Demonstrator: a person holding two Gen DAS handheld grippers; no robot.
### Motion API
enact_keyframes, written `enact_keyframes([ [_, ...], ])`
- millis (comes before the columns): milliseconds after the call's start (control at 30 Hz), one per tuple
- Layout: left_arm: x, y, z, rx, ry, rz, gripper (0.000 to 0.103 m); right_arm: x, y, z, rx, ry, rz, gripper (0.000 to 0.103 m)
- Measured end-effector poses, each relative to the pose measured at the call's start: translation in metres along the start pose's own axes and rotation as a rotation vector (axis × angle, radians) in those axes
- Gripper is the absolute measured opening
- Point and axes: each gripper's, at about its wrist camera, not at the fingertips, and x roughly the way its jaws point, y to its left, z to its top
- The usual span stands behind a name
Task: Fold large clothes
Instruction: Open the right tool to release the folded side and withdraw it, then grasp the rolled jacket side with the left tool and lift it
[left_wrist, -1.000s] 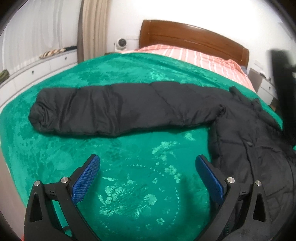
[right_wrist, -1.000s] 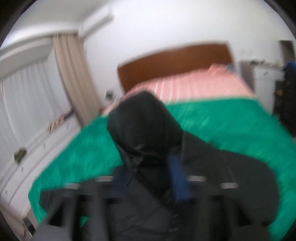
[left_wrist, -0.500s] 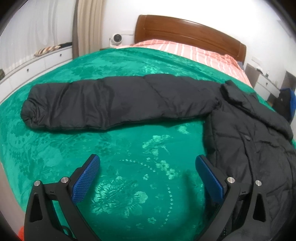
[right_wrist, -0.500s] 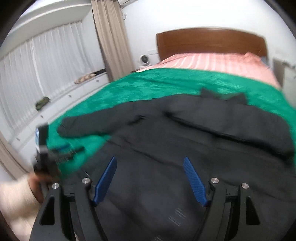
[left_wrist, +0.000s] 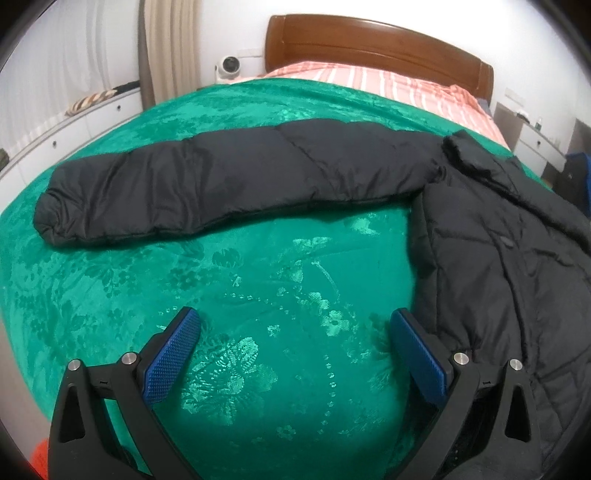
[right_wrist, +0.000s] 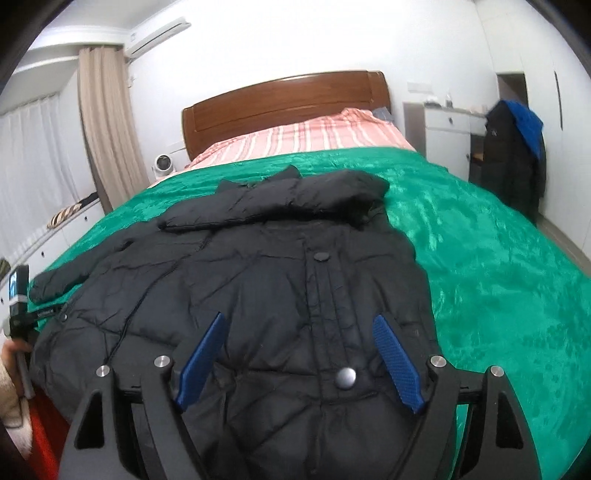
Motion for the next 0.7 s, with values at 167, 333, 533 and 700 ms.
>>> enact_keyframes([
  [167, 0.006, -0.001, -0.002, 0.008, 0.012, 0.005, 0.103, 0.020, 0.001, -0.009, -0.010, 0.039, 0.008, 0.082],
  [333, 0.006, 0.001, -0.003, 0.008, 0.006, 0.002, 0.103, 0.035, -0.005, -0.028, 0.012, 0.076, 0.006, 0.084],
  [533, 0.009, 0.000, -0.002, 0.022, 0.028, -0.004, 0.103, 0.040, 0.010, -0.039, -0.069, 0.058, -0.033, 0.094],
  [700, -0.009, 0.027, 0.013, -0.122, 0.005, -0.079, 0.103, 0.038, 0.011, -0.042, -0.070, 0.053, -0.035, 0.094],
])
